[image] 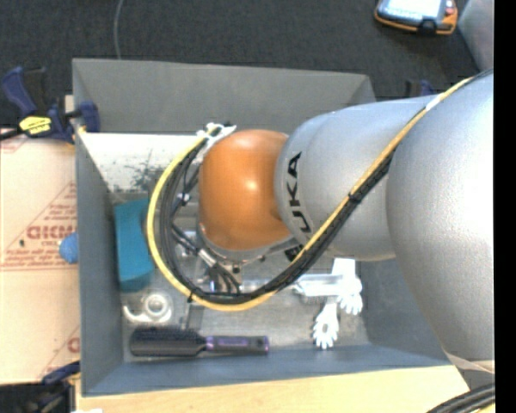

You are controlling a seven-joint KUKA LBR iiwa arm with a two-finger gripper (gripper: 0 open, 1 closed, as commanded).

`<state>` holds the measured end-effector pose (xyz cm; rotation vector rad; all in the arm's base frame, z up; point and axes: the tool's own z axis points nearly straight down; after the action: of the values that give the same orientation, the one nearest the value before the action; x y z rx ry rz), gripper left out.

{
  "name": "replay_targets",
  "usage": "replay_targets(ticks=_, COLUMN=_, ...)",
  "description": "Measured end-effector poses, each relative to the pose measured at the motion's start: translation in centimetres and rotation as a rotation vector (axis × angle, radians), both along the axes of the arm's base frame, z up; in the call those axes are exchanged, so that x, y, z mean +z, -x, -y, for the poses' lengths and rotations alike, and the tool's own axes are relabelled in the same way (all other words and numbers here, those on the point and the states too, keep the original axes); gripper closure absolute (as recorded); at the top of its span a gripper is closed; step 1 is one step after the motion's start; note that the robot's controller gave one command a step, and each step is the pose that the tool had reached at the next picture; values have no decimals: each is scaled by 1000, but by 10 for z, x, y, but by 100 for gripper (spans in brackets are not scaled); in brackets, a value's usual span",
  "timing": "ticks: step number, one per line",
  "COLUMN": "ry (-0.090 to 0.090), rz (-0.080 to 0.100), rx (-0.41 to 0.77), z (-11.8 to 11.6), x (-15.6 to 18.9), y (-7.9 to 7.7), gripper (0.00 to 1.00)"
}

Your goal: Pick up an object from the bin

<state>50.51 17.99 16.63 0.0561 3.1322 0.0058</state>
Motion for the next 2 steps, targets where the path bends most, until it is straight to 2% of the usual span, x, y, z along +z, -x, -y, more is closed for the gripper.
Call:
replay_targets(ticks=1, ry=5, rz=4, rx=139, z=-24, x=-66, y=-6, gripper=0)
replay_targets(ticks=2, ry=7, rz=9, rx=497, z=79, x=-5, y=1, gripper=0)
